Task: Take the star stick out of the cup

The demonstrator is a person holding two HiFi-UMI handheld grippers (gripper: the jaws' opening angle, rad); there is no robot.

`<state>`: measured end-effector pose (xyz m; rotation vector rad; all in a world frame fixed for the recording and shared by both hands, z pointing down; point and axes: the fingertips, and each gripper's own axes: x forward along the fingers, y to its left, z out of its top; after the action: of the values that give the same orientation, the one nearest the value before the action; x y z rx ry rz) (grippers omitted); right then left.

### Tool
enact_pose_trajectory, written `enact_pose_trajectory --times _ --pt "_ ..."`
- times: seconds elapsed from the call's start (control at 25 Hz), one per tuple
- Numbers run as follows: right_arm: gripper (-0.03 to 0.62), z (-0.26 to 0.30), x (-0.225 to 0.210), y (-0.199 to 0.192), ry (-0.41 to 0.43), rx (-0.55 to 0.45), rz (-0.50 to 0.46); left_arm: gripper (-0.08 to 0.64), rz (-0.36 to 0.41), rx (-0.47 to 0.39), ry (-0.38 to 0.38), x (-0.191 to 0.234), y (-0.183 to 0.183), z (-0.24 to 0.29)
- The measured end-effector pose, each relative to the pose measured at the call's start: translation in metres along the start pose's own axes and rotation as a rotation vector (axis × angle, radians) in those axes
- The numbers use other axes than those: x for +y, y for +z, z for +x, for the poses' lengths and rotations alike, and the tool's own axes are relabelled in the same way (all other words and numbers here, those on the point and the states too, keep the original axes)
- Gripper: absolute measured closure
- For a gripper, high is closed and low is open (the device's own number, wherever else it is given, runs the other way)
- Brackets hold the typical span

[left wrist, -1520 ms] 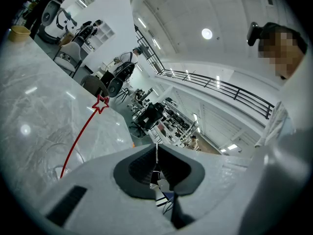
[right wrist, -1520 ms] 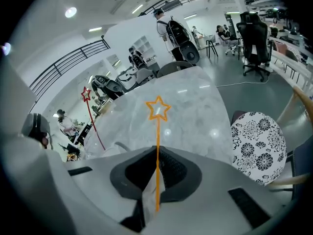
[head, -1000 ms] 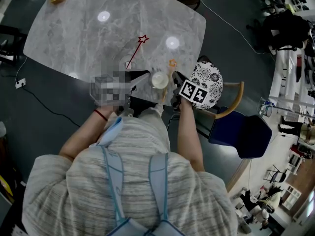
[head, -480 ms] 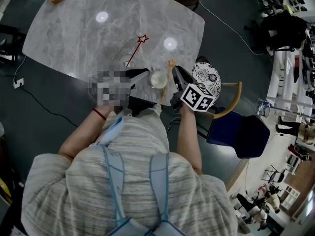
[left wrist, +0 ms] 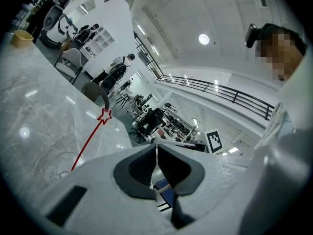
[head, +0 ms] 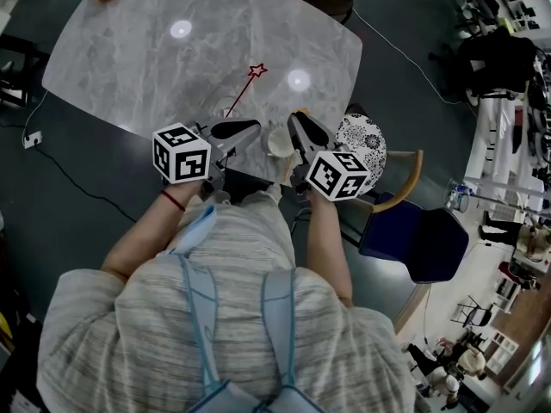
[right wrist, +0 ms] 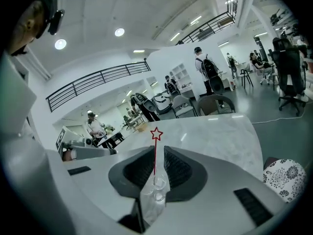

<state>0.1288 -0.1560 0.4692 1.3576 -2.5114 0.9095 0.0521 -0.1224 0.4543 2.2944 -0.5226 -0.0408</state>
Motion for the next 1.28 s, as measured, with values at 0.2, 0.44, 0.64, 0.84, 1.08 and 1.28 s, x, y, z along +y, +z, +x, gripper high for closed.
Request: enact_pose_trajectory --times 0.2,0.44,0.64,0.84,1.08,1.28 --pt "0.569 0.016 0.016 -0.011 0.04 0.032 -0.013 0.537 -0.008 -0.013 0.016 0.008 0.0 -0.008" --pt "0.571 0.027 0.027 -0.012 0.064 0.044 -0.026 0.537 -0.016 -0.034 0.038 0.016 0.004 -0.02" --pt "0.577 0.036 0.034 -0.013 0.081 0.056 -0.028 0.537 -0.024 -0.044 0.049 0.021 0.005 -0.028" --pt "0.58 0.046 0.035 -0.017 0.087 0.073 -0.019 0.537 -0.029 -0.048 0.056 0.027 0.008 -0.033" --pt "0.578 0.062 0.032 -0.021 0.098 0.081 -0.006 0.537 -0.036 -0.05 0.066 0.033 0.008 -0.038" --pt "0.578 0.078 0.035 -0.025 0.116 0.098 -0.01 0.537 -0.043 -0.055 0.08 0.039 0.008 -0.045"
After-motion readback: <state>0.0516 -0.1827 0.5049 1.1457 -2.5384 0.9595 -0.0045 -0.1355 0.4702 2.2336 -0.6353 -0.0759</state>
